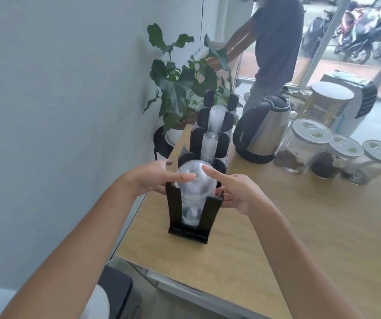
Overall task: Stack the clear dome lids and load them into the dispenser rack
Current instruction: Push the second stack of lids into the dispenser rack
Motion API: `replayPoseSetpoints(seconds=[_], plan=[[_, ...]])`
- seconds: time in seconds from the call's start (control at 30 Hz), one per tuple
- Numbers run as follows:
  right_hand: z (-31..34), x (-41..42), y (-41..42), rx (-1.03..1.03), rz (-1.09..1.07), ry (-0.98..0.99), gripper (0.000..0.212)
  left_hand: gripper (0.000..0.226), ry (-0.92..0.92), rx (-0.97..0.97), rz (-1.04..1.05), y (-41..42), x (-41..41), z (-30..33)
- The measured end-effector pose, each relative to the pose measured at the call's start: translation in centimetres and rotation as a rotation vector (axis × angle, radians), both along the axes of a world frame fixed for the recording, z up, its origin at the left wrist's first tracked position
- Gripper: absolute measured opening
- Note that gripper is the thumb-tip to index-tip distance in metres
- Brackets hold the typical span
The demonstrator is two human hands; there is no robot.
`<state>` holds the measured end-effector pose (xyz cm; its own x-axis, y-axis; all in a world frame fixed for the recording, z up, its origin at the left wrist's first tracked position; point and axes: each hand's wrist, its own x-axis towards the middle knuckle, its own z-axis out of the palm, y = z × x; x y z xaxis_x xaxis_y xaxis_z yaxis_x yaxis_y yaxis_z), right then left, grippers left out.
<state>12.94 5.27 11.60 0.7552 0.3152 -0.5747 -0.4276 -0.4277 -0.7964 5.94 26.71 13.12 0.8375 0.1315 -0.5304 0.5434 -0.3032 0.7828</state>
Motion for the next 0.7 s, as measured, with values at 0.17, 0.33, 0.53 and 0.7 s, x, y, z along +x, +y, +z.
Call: replayPoseSetpoints(seconds=[0.17, 0.33, 0.53, 0.7], plan=[[-1.9, -0.1, 0.3, 0.036, -0.041, 0.106, 0.075, 0.123, 0.118, -0.114, -0.023, 0.9, 1.7, -1.8], [-3.3, -0.3, 0.4, 0.040, -0.081, 0.127, 0.088, 0.077, 0.204, -0.151, -0.018, 0.7, 2.7, -2.3], [-4.2, -0.1, 0.3, 0.013, -0.118, 0.118, 0.075, 0.090, 0.259, -0.202, -0.004, 0.9, 2.6, -4.0], [-4.6, 0.2, 0.2, 0.027, -0.121, 0.118, 0.095, 0.102, 0.252, -0.197, -0.020, 0.8, 2.7, -3.4]])
